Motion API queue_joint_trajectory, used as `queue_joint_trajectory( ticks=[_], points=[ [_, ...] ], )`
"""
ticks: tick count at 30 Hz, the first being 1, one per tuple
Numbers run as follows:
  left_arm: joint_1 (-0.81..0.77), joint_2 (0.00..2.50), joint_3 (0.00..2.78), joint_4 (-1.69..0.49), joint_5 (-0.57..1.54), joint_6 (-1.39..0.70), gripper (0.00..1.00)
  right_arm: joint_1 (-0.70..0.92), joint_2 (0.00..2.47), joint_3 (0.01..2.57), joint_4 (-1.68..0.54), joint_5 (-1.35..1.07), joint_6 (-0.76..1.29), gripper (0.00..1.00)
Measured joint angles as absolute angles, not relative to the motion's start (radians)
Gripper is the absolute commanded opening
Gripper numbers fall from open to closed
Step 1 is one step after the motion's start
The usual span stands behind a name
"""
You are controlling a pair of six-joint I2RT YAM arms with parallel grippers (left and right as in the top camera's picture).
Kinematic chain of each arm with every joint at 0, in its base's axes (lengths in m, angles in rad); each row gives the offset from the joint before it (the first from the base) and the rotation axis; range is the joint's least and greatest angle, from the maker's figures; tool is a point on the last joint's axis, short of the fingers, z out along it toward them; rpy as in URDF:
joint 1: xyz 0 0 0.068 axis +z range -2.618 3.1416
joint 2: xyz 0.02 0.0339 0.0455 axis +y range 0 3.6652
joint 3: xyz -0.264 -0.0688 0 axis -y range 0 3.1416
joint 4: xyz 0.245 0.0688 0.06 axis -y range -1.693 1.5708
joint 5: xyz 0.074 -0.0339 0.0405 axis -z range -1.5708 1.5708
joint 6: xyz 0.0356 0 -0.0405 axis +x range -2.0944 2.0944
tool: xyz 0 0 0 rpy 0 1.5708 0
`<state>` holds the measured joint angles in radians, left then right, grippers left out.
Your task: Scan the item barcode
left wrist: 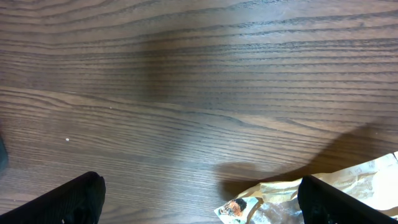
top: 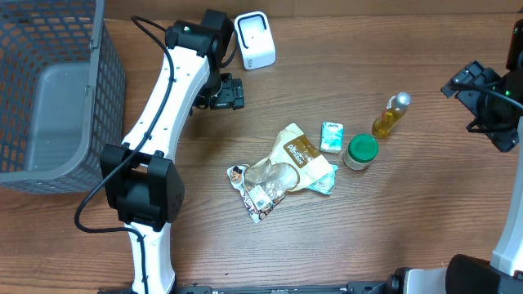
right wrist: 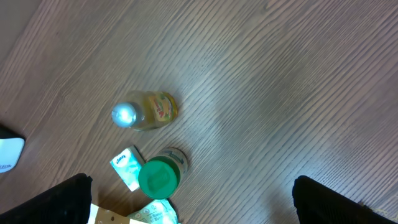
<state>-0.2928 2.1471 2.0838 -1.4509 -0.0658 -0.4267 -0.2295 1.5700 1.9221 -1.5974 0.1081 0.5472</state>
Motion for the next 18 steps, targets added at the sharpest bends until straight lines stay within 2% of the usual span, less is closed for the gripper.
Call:
queue_joint_trajectory(
  ticks=[11, 18],
  points=[
    [-0.293, 2.147, 2.084, -1.451, -0.066, -0.427, 1.00, -0.229, 1.556, 1.922, -1.596, 0.108, 0.547, 1.00],
    [-0.293, 2.147, 2.084, -1.451, -0.065, -0.427, 1.00, -0.229, 1.408, 1.922, -1.596, 0.109, 0.547, 1.00]
  ],
)
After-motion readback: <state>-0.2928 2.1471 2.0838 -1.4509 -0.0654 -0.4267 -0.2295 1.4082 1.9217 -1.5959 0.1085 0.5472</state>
